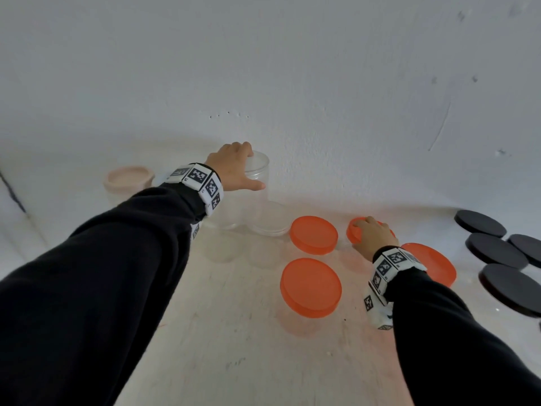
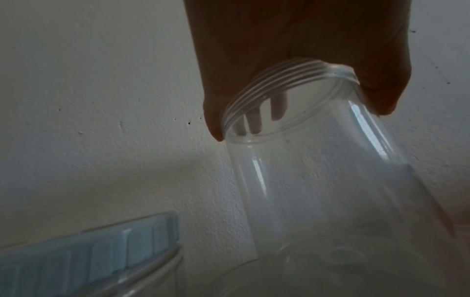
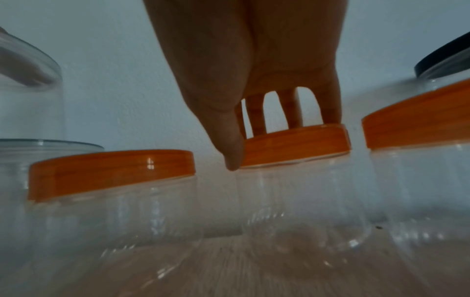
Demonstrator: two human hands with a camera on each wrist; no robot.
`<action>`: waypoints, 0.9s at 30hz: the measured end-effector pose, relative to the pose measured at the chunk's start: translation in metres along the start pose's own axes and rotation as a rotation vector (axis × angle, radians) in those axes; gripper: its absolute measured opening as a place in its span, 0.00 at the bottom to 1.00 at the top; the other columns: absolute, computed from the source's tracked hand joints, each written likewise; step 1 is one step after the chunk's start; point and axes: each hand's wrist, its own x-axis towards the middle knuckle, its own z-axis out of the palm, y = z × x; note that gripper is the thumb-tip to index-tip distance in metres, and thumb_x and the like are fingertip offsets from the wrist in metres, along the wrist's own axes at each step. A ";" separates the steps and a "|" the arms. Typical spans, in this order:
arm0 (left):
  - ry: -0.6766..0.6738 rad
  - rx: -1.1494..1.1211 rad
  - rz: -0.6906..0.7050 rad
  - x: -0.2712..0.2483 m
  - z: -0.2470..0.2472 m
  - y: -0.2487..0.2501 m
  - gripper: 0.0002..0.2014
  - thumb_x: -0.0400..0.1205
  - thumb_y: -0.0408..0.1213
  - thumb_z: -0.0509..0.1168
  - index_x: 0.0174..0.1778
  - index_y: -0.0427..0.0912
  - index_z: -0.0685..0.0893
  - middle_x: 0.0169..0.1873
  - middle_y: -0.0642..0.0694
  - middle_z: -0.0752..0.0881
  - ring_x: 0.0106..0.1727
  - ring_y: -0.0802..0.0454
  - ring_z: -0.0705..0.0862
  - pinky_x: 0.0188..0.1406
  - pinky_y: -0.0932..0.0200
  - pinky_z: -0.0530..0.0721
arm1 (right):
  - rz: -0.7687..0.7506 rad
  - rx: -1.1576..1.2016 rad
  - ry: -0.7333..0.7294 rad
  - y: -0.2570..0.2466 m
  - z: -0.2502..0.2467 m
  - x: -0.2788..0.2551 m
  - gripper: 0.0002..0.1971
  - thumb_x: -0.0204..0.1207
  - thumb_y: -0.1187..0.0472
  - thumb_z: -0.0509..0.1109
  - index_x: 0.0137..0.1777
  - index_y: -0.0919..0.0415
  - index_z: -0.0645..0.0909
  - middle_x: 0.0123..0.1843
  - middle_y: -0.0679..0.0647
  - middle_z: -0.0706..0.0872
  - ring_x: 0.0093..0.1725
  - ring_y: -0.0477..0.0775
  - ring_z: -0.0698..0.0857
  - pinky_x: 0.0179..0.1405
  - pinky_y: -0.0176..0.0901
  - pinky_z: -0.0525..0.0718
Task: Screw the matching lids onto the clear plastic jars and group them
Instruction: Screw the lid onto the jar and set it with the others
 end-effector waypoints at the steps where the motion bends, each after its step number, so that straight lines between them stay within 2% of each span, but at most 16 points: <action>1: 0.001 -0.001 0.000 0.000 0.000 0.000 0.38 0.71 0.57 0.72 0.70 0.40 0.66 0.70 0.43 0.71 0.69 0.43 0.69 0.64 0.45 0.71 | -0.016 0.010 0.014 0.000 -0.001 -0.001 0.21 0.78 0.59 0.66 0.71 0.51 0.72 0.70 0.53 0.72 0.70 0.63 0.69 0.62 0.59 0.76; 7: 0.009 -0.001 -0.001 -0.001 0.000 0.001 0.37 0.71 0.56 0.72 0.69 0.40 0.66 0.70 0.43 0.71 0.70 0.43 0.69 0.64 0.45 0.71 | -0.005 -0.032 -0.013 -0.002 -0.002 -0.007 0.22 0.79 0.54 0.66 0.69 0.63 0.73 0.70 0.58 0.69 0.68 0.59 0.72 0.60 0.51 0.77; 13: 0.003 -0.002 0.001 -0.002 0.000 0.001 0.37 0.71 0.56 0.72 0.69 0.40 0.66 0.70 0.43 0.71 0.69 0.43 0.69 0.64 0.45 0.72 | -0.048 -0.057 -0.045 -0.007 -0.009 -0.013 0.25 0.75 0.52 0.71 0.71 0.57 0.73 0.70 0.53 0.70 0.68 0.55 0.73 0.59 0.50 0.78; 18: 0.003 -0.003 0.008 -0.001 0.000 0.000 0.37 0.71 0.57 0.71 0.70 0.40 0.66 0.70 0.43 0.71 0.69 0.44 0.70 0.64 0.46 0.72 | -0.055 -0.059 -0.052 -0.012 -0.012 -0.019 0.24 0.75 0.52 0.70 0.70 0.57 0.74 0.69 0.53 0.71 0.66 0.55 0.74 0.58 0.49 0.78; 21: 0.005 -0.009 0.011 -0.002 0.000 0.000 0.38 0.71 0.57 0.72 0.70 0.40 0.67 0.71 0.43 0.71 0.69 0.43 0.70 0.64 0.47 0.71 | -0.061 -0.015 -0.084 -0.012 -0.017 -0.022 0.24 0.78 0.52 0.66 0.72 0.59 0.73 0.71 0.56 0.71 0.67 0.57 0.75 0.62 0.48 0.76; 23: 0.005 -0.015 0.013 -0.002 -0.002 0.001 0.39 0.71 0.57 0.72 0.70 0.40 0.67 0.71 0.43 0.72 0.70 0.43 0.70 0.65 0.47 0.71 | -0.051 0.040 -0.118 -0.012 -0.021 -0.025 0.27 0.79 0.51 0.65 0.76 0.61 0.68 0.75 0.58 0.70 0.71 0.58 0.73 0.67 0.47 0.72; 27: 0.013 0.021 0.017 -0.003 -0.003 -0.001 0.42 0.70 0.60 0.71 0.73 0.41 0.66 0.75 0.45 0.68 0.75 0.45 0.66 0.73 0.44 0.62 | -0.024 0.133 -0.114 -0.010 -0.031 -0.037 0.28 0.80 0.52 0.63 0.77 0.64 0.65 0.77 0.59 0.70 0.73 0.58 0.72 0.68 0.46 0.70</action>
